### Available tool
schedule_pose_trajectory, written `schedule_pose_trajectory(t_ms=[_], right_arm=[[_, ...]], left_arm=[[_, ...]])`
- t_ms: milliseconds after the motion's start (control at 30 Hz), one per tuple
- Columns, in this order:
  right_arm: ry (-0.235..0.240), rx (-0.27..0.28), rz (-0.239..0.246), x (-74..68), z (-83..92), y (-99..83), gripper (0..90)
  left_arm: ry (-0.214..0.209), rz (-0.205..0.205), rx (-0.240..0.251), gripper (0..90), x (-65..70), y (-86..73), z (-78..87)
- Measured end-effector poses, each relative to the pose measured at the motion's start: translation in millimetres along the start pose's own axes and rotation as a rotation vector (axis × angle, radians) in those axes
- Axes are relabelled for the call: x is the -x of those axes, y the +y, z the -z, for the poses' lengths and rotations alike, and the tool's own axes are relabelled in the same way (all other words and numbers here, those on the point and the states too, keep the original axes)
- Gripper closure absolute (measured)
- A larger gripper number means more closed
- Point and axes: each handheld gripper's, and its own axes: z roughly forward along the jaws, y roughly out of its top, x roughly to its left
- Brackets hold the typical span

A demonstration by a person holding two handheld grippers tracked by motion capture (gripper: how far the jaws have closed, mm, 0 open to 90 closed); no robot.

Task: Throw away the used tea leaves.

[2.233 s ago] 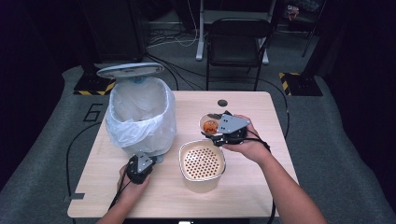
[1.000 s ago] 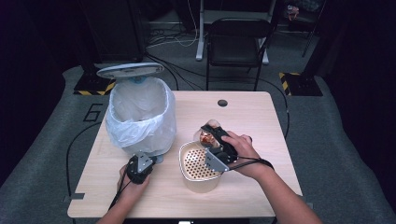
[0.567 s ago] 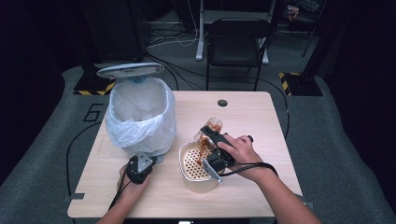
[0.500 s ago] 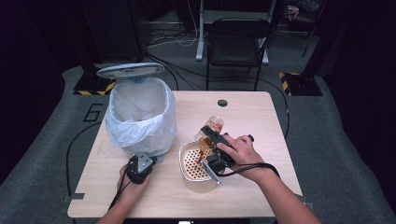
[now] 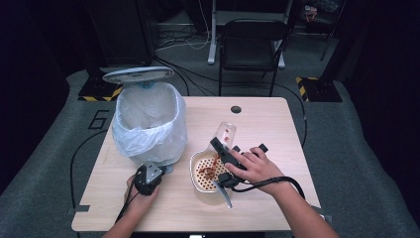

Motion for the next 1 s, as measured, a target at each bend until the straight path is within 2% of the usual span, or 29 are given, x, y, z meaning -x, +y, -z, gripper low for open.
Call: schedule_pose_trajectory(t_ms=[67,200,1000], right_arm=[[-0.015,-0.007,0.015,-0.6,1.3,0.1,37.6],[-0.021,-0.009,0.011,-0.8,2.5,-0.7,37.6],[-0.022,0.015,0.005,1.6,3.6,0.6,37.4]], left_arm=[[0.004,0.0,0.002,90.0,0.3,-0.1,-0.2],[0.002,0.001,0.001,90.0,0.1,0.0,-0.1],[0.001,0.001,0.001,90.0,0.0,0.0,-0.1]])
